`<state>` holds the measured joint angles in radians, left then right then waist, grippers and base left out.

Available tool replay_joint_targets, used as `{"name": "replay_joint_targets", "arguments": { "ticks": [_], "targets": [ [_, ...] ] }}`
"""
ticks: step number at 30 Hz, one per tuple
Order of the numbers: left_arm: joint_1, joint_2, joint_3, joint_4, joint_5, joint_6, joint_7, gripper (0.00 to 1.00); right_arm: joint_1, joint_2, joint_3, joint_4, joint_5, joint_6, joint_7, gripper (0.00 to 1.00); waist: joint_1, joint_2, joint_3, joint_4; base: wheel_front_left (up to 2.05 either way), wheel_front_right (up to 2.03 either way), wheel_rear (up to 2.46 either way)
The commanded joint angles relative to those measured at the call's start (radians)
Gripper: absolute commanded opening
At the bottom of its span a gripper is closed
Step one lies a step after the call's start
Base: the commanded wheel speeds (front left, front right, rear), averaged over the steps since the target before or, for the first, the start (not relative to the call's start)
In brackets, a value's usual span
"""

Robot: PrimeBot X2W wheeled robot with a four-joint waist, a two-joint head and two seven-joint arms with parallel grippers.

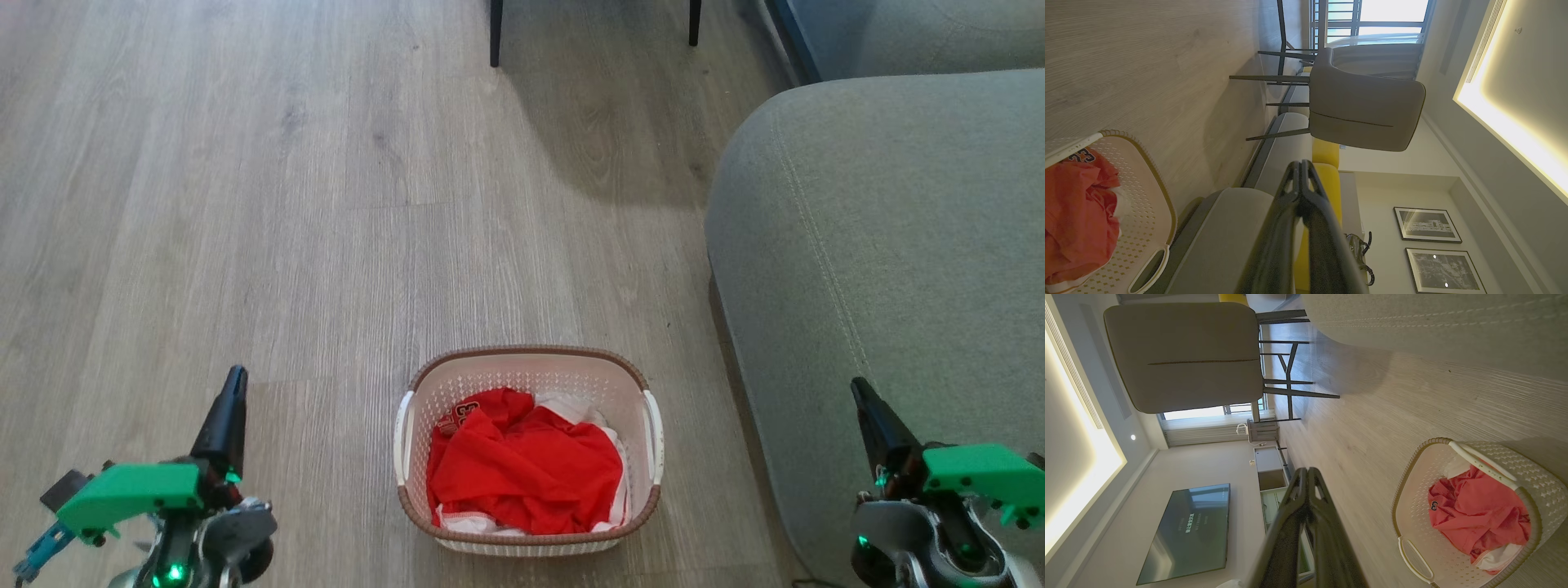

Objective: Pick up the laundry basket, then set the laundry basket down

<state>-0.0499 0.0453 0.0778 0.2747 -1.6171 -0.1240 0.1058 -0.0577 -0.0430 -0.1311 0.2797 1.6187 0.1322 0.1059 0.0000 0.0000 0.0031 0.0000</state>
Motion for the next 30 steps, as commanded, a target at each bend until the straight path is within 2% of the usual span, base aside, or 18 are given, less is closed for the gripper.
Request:
{"name": "replay_joint_targets", "arguments": {
  "ticks": [1,30],
  "targets": [
    [-0.058,0.005,0.036,-0.03,0.008,-0.007,0.007,0.0,-0.05,-0.007,0.018,-0.035,-0.01,-0.002,0.007,0.0,0.0,0.0,0.0,0.0,0.0,0.0,0.0],
    [-0.058,0.005,0.036,-0.03,0.008,-0.007,0.007,0.0,-0.05,-0.007,0.018,-0.035,-0.01,-0.002,0.007,0.0,0.0,0.0,0.0,0.0,0.0,0.0,0.0]
  ]
}}
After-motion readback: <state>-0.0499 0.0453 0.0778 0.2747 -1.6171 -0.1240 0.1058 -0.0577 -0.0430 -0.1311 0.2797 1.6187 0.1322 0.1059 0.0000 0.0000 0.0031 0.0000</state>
